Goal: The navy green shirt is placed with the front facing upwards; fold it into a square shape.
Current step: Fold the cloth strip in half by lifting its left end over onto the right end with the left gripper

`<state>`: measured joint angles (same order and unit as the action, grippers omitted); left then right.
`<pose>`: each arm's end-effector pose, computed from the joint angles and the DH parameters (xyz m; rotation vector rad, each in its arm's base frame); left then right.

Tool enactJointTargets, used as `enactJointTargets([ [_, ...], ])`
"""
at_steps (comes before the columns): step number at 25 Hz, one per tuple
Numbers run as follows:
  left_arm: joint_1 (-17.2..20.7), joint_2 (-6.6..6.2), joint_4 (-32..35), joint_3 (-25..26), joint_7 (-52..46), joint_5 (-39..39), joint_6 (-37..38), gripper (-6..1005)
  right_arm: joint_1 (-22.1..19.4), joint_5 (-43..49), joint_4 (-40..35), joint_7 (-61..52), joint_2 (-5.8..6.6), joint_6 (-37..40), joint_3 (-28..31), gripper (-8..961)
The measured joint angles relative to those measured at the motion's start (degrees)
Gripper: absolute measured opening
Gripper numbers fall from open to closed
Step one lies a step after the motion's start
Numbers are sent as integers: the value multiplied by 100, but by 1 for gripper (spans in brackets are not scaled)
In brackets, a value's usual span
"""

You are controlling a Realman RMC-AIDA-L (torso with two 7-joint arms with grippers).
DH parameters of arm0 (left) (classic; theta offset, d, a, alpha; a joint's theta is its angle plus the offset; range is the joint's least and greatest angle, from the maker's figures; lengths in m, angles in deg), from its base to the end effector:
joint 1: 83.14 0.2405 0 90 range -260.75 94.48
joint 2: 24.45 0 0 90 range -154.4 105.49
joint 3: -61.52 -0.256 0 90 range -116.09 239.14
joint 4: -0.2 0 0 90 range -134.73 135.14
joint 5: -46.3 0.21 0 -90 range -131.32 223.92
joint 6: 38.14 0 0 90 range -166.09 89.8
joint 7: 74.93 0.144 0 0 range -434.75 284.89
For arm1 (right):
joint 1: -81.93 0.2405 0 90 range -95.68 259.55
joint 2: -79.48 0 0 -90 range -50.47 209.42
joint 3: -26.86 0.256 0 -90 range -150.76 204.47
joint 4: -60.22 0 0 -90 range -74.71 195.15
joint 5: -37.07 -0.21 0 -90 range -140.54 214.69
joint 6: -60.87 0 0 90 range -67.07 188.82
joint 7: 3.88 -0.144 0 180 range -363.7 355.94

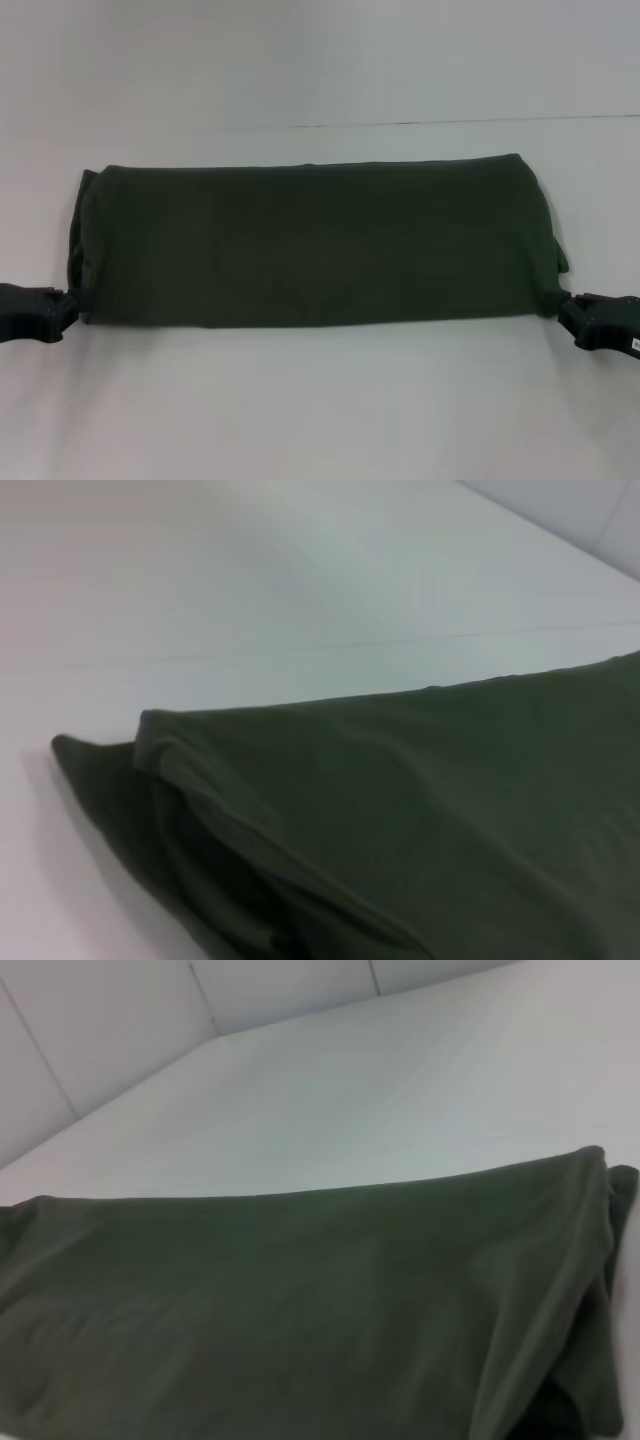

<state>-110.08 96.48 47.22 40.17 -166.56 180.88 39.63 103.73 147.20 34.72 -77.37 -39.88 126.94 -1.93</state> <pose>-0.3458 0.3248 0.0430 -2.3082 -1.0391 -0.3438 0.3681 0.3026 -0.0082 -2.1582 1.0566 0.5591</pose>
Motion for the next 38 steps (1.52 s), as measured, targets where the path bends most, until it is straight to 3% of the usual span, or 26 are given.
enactJointTargets([
  [9,266,25,358,295,442,-20,945,15,-470,16,-125,383,-17,770,15,33],
  [16,684,179,773,319,834,-1,1642,16,-937,51,-177,709,-20,1232,-2,33],
  [23,929,225,959,318,853,-7,1771,17,-1120,204,-154,911,-33,1442,24,32],
  [38,905,229,932,315,864,19,1829,19,-1244,190,-134,1091,-46,1594,238,33],
])
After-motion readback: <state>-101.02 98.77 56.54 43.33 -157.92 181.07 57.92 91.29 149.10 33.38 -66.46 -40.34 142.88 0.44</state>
